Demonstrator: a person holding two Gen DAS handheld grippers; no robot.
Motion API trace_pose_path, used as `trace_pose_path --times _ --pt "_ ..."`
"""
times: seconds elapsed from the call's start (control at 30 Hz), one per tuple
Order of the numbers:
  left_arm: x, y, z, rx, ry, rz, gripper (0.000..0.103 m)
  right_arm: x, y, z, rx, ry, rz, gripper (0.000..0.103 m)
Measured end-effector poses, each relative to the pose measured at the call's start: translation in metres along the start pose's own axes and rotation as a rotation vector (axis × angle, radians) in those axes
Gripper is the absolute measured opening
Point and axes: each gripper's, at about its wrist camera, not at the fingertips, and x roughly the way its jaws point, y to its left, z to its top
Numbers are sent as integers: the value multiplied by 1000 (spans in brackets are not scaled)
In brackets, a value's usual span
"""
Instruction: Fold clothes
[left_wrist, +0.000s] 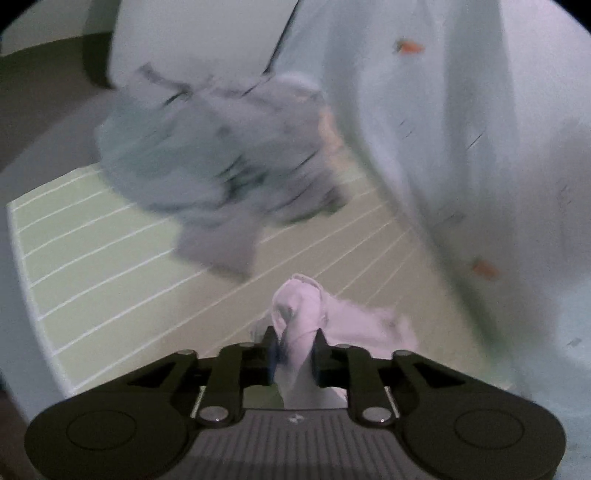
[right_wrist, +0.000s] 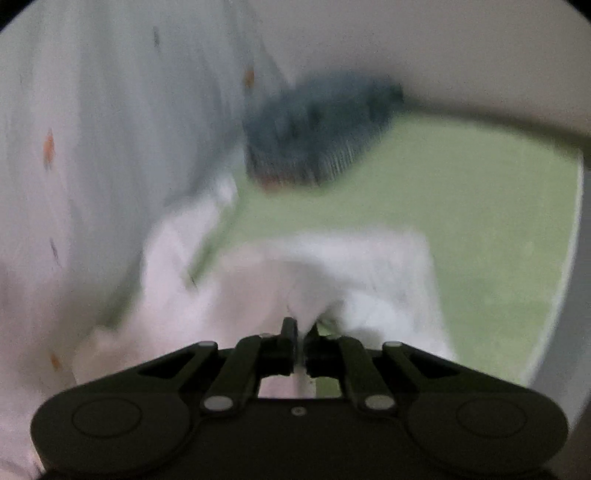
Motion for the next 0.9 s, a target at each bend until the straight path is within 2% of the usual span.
trace_pose_path --times 0.03,0.1,0.13,0.2,0.27,0.33,0.37,0.4,0.47,0.53,0.6,0.7,0.73,0.8,0.9 --pt "1 2 -6 18 15 5 27 6 -5 -10 7 44 -13 11" --pt "-1 2 -18 62 23 12 33 10 -21 -23 89 90 -10 22" --pt "-2 0 -22 91 17 20 39 10 -29 -29 148 103 2 26" --pt "-6 -7 -28 152 7 35 51 6 -38 -36 233 107 22 32" --pt "-6 -14 -34 195 18 11 58 -2 -44 -38 262 102 30 35" --pt "-5 -21 -41 237 35 -25 71 -10 -43 -39 238 76 27 40" --pt "-4 -27 -47 270 41 -33 73 -16 -42 -39 218 57 20 44" --pt "-3 -33 -53 308 47 -33 78 -20 -41 -38 195 37 13 47" --pt "-1 -47 -66 391 54 -29 80 -28 -40 -37 138 0 0 51" --pt "-1 -63 -80 475 51 -42 85 -30 -40 -32 52 -28 -16 63" --pt "-4 -81 -95 530 49 -57 86 -21 -41 -20 -58 -44 -37 87" --pt "-15 -111 -120 571 27 -78 92 -8 -43 -3 -223 -67 -68 98" --pt "-21 -121 -132 585 5 -95 97 -4 -43 3 -279 -75 -78 100" --pt "-36 -143 -159 611 -49 -121 102 5 -45 15 -389 -90 -99 101" --pt "-49 -175 -202 628 -69 -131 102 18 -46 32 -554 -113 -130 101"
